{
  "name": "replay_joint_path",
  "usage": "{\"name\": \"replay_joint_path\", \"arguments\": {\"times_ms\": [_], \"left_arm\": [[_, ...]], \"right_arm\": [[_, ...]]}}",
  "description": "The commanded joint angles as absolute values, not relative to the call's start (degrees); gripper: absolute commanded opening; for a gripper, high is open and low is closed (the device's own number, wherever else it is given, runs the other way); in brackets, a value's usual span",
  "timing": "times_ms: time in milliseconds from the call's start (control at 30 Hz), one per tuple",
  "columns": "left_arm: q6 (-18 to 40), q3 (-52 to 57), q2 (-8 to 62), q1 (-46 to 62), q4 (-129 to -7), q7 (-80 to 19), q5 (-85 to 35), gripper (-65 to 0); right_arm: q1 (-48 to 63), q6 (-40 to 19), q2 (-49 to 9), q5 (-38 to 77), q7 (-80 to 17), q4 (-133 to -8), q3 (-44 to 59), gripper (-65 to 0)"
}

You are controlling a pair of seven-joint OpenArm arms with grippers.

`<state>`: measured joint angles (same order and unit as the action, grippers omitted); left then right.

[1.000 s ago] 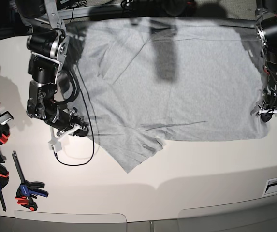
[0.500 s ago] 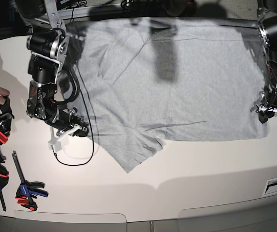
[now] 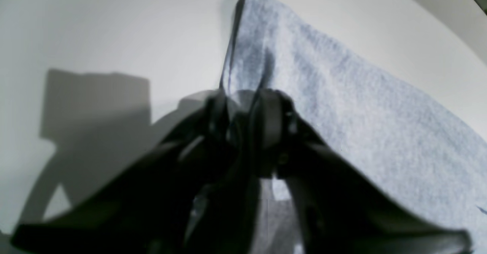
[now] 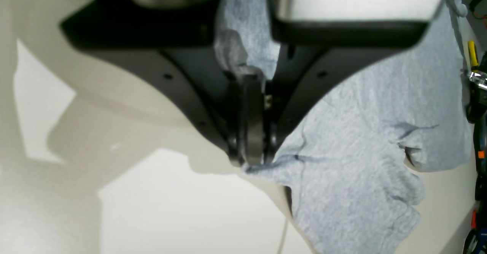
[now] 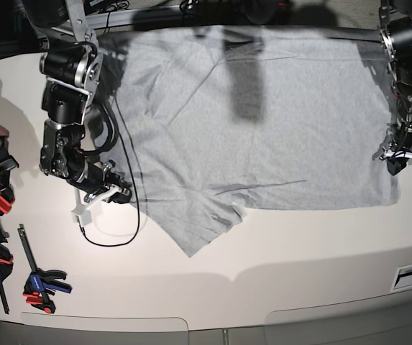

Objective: Fold the T-shirt properly
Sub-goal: 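Move the left gripper to the other hem corner and grasp it, then lift the hem with both grippers and fold it toward the collar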

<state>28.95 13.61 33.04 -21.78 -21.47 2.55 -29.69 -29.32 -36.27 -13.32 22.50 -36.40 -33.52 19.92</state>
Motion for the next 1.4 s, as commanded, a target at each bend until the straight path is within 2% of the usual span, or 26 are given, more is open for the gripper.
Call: {"name": "replay_joint_path", "arguments": {"times_ms": [0,133,333,533,733,867,1133,1367], "left_arm": [[30.35,13.76,34.15,-22.85,-22.22,2.61,-30.06,-57.2],[31.14,13.76,34.17,-22.85,-22.22,2.63,-30.11,-65.0],[31.22,13.76,34.54,-22.85,-22.26,3.97,-31.18,-65.0],[35.73,13.76,36.75,-22.83,-22.57,3.92,-34.13,-65.0],[39.72,13.78,38.24,-22.83,-24.38,3.03,-34.13,-65.0],[40.0,13.78,38.28,-22.35,-25.78,2.17,-34.17,-65.0],[40.0,13.89,39.27,-15.9,-33.26,1.3,-39.27,-65.0],[40.0,15.2,39.38,-10.33,-40.88,1.32,-39.27,-65.0]], "right_arm": [[-30.33,-36.25,-13.82,21.65,-36.64,-34.02,19.75,-65.0],[-30.33,-36.25,-13.82,21.65,-36.62,-34.02,19.75,-65.0],[-30.33,-36.29,-13.85,22.24,-36.71,-34.26,19.77,-65.0],[-30.33,-40.0,-13.8,28.34,-41.15,-37.54,19.77,-65.0],[-30.3,-40.0,-13.85,29.34,-45.6,-41.67,19.77,-65.0],[-30.28,-40.0,-13.82,30.02,-48.42,-44.75,19.77,-65.0],[-24.05,-40.0,-13.8,42.41,-60.88,-60.93,19.77,-65.0],[-12.62,-40.0,-13.8,42.68,-62.57,-75.92,19.92,-65.0]]}}
